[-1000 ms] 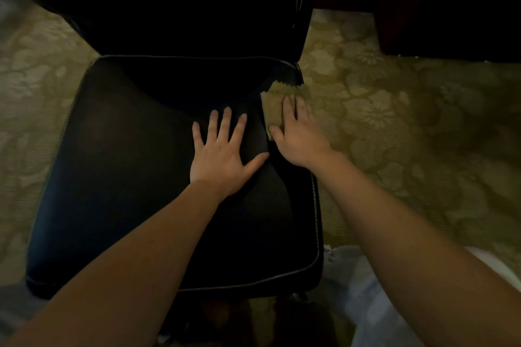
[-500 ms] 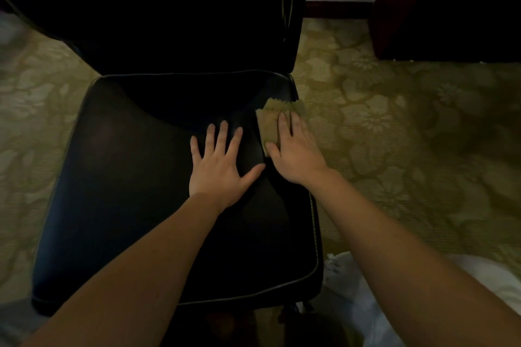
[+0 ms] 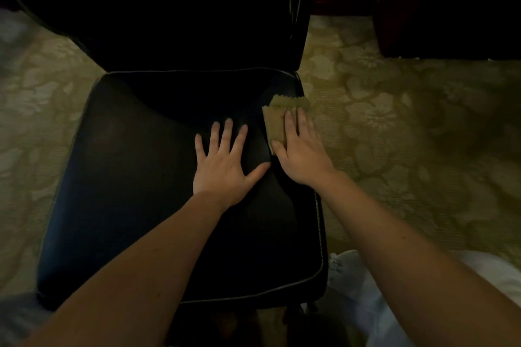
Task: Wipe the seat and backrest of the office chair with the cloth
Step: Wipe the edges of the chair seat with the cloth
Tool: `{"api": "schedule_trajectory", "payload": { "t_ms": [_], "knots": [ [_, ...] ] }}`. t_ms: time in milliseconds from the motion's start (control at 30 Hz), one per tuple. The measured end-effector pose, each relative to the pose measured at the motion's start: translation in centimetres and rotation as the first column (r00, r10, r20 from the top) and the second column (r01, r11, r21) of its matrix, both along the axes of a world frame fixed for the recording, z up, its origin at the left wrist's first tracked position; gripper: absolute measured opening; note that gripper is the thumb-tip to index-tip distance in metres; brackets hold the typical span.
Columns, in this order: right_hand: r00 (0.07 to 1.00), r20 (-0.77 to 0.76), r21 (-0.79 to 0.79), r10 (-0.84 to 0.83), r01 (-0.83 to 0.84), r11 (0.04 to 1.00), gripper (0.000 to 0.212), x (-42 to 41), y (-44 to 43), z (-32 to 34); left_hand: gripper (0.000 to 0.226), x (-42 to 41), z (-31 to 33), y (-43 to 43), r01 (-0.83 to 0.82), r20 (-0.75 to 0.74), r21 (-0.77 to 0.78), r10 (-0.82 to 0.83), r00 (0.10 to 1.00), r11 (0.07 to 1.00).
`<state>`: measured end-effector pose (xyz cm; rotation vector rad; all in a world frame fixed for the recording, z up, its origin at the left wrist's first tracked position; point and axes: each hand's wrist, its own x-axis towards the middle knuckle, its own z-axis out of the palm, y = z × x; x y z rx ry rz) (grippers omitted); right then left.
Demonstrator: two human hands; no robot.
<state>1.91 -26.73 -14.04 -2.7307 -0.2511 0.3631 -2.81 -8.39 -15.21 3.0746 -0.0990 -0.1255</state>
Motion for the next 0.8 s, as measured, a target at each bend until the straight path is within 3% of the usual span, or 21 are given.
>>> {"api": "schedule_trajectory", "payload": {
  "t_ms": [300, 600, 800],
  "knots": [
    [0.997, -0.047, 0.016, -0.067, 0.068, 0.998, 0.076, 3.4, 1.2, 0.6, 0.094, 0.2, 0.1, -0.3, -0.024, 0.02, -0.022, 0.024, 1.0, 0.999],
    [1.0, 0.011, 0.004, -0.016, 0.016, 1.0, 0.075, -0.4, 0.1, 0.3, 0.092, 0.1, 0.0, -0.1, -0.014, 0.019, -0.015, 0.014, 1.0, 1.0],
    [0.999, -0.009, 0.016, -0.037, 0.037, 0.999, 0.076, 2.0, 0.8, 0.5, 0.093, 0.2, 0.0, -0.3, -0.033, 0.032, -0.024, 0.033, 0.999, 0.999]
  ]
}}
